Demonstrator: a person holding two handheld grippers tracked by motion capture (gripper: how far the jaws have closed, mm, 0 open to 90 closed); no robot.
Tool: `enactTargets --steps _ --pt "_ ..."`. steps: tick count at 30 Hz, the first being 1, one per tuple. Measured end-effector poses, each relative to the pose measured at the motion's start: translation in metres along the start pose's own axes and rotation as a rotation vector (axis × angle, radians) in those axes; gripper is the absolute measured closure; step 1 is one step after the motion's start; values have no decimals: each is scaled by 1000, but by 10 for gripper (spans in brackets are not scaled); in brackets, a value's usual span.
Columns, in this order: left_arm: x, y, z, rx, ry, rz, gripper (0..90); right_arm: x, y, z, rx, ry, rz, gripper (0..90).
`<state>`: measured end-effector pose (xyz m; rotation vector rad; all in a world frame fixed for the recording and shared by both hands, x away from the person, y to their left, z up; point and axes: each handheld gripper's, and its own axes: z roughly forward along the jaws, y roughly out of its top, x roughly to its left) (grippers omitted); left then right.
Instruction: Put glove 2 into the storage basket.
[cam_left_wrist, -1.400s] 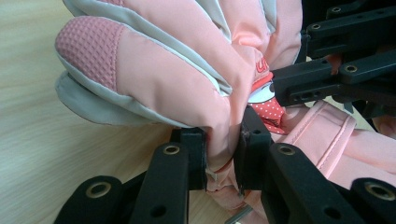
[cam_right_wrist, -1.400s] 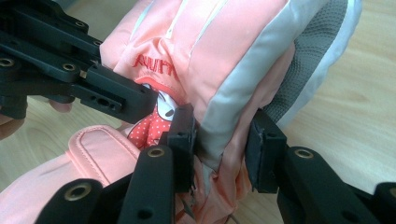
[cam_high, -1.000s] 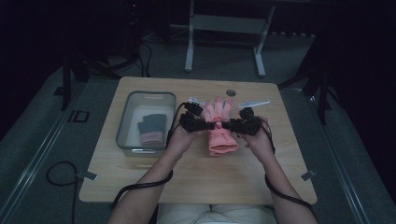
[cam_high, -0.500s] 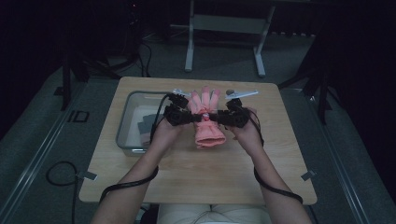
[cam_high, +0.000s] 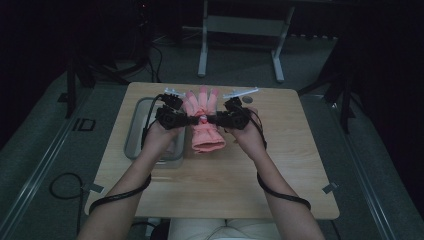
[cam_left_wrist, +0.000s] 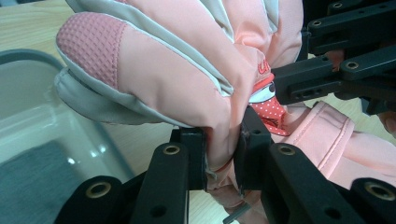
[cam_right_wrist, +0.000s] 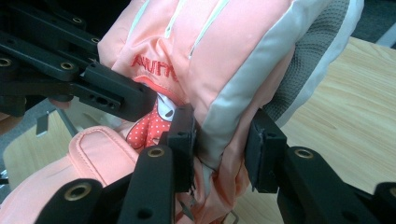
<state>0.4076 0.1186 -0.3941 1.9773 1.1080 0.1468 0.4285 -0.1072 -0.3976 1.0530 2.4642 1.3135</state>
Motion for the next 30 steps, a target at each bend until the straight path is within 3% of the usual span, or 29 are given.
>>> enactTargets --steps 4,6,30 --pt "3 0 -6 0 9 2 763 6 5 5 -3 7 -5 666" --pt "12 -2 -18 4 23 -2 763 13 12 11 -2 18 -11 666" --pt "58 -15 -77 21 119 -39 763 58 52 66 8 107 -37 666"
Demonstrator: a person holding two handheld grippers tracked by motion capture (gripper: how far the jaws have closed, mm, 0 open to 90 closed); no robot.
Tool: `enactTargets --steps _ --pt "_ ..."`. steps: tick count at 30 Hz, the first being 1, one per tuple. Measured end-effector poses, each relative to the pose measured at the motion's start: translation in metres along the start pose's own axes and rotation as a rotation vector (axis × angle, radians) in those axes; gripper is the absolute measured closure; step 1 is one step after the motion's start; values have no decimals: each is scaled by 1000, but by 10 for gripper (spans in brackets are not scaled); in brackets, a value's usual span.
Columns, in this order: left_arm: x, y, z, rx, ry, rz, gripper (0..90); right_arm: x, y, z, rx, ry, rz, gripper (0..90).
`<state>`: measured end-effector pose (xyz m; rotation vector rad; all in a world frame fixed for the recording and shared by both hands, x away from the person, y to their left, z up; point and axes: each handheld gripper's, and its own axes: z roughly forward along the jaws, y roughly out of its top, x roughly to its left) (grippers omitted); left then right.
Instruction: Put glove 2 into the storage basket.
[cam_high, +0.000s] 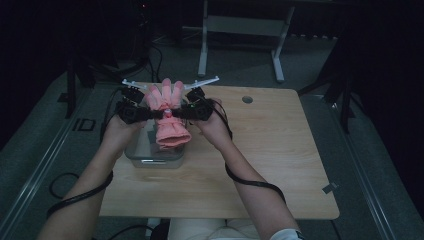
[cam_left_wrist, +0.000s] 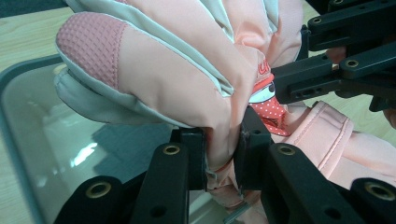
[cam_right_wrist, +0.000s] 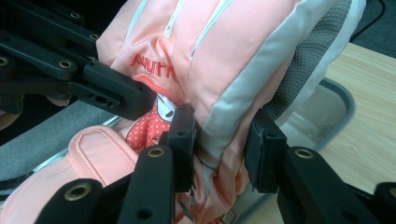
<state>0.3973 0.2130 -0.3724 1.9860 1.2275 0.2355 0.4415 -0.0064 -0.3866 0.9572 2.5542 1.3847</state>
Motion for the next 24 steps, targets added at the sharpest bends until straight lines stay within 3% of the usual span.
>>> enactTargets --steps 11,24 --pt "23 -7 -2 -7 23 -33 763 4 12 27 16 15 -18 666" --pt "43 -14 19 7 16 -72 763 -6 9 52 57 1 -22 666"
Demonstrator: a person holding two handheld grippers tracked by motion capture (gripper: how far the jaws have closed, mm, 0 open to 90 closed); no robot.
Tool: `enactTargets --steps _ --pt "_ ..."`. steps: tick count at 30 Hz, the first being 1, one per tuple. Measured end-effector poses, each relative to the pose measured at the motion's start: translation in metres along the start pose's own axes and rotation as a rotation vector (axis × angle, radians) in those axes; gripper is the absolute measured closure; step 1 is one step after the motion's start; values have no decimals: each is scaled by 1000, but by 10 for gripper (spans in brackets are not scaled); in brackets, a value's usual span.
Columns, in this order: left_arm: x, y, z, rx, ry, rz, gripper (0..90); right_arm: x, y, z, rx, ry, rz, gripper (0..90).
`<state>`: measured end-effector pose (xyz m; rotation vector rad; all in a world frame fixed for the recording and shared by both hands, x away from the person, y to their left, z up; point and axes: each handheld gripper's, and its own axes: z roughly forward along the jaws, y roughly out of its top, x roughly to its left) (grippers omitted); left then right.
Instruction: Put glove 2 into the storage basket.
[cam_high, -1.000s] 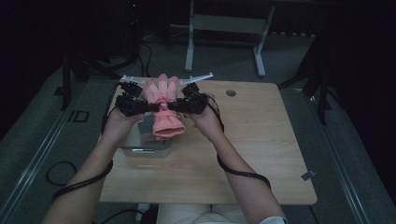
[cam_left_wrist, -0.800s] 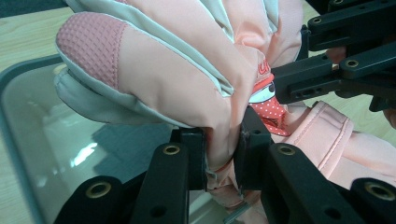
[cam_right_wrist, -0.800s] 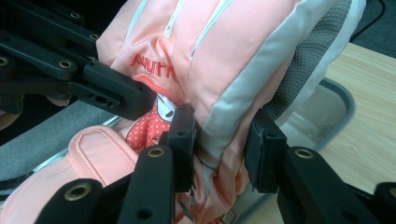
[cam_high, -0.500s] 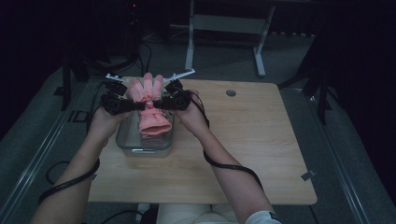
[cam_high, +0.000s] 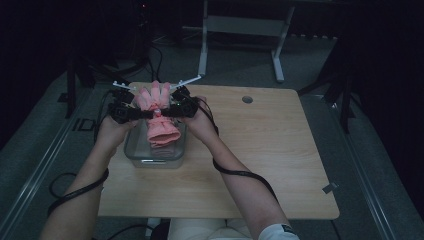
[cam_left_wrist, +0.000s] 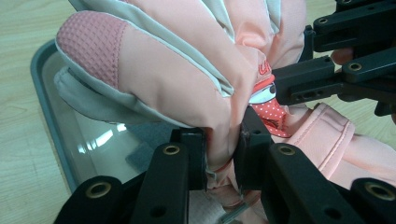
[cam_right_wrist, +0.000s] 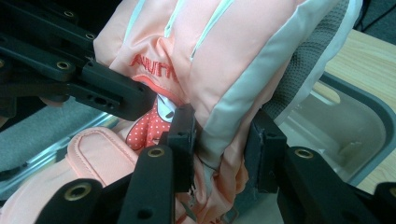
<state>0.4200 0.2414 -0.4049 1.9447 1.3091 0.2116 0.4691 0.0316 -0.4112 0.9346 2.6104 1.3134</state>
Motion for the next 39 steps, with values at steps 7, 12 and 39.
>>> enactTargets --steps 7,12,39 --pt "7 -6 14 33 1 -17 763 -8 -8 14 39 -3 20 666" --pt "11 -10 15 71 10 -27 762 -3 -14 22 45 -3 32 667" --pt "28 -42 55 122 54 -104 544 -20 -38 60 173 -9 47 560"
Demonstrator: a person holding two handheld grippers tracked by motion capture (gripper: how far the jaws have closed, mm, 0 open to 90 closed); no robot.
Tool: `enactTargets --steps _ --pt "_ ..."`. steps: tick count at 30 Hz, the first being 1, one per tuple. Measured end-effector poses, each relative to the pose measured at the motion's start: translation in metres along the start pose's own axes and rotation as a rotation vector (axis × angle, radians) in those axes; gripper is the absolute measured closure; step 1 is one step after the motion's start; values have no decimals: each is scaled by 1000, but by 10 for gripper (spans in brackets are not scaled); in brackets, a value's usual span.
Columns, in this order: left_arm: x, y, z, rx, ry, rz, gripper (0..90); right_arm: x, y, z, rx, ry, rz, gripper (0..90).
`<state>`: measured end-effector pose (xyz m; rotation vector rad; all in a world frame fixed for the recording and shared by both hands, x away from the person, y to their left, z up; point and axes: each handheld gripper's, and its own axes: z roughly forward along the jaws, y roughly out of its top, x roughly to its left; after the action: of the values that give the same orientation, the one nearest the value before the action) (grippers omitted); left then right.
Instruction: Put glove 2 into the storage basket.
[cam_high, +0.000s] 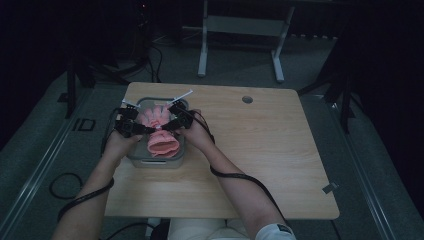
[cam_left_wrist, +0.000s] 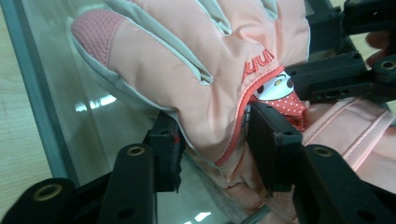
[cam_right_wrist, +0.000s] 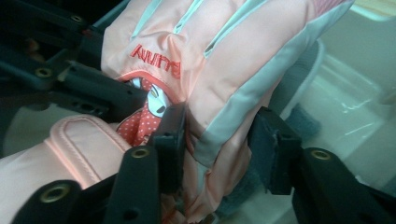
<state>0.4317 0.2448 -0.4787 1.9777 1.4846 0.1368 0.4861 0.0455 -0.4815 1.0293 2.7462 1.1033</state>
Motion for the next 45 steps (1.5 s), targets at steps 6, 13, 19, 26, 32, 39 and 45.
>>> enactTargets --steps 6,13,19,26,32,39,45 --pt "-3 3 4 -22 60 7 437 -5 1 0 2 -45 4 495" --pt "-3 4 8 -26 103 -5 295 -12 2 2 16 -60 5 393" --pt "-11 9 14 -23 179 28 266 -13 4 2 26 -110 -16 370" --pt "-16 14 24 26 277 78 269 -10 7 11 61 -160 -45 410" --pt "-15 17 31 52 308 70 283 -7 11 18 84 -179 -62 441" --pt "-13 16 19 -6 269 36 269 -12 13 9 49 -118 -12 429" --pt "-10 16 6 -60 222 6 259 -10 17 -6 -2 -88 -14 459"
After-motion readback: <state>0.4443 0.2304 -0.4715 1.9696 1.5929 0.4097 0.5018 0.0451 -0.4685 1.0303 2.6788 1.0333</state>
